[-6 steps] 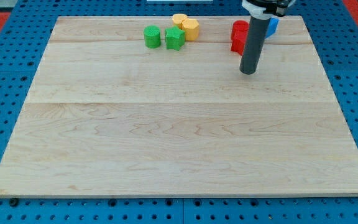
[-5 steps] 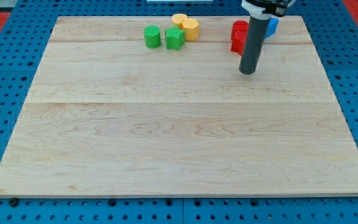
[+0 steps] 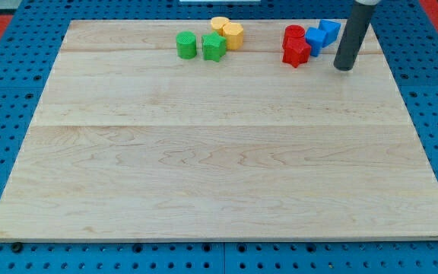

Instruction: Slide the blue triangle to the top of the blue cube

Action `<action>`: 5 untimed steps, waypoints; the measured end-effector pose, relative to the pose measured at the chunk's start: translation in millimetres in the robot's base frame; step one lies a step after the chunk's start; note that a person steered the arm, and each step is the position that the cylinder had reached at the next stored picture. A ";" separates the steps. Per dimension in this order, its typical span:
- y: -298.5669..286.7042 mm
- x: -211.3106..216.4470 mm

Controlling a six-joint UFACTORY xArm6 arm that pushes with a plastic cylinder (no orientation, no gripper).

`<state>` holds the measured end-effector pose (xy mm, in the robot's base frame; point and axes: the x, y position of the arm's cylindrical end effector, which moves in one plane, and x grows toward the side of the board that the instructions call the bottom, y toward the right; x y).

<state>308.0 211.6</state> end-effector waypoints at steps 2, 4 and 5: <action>27.1 -62.9; -12.4 -87.1; -0.1 -110.9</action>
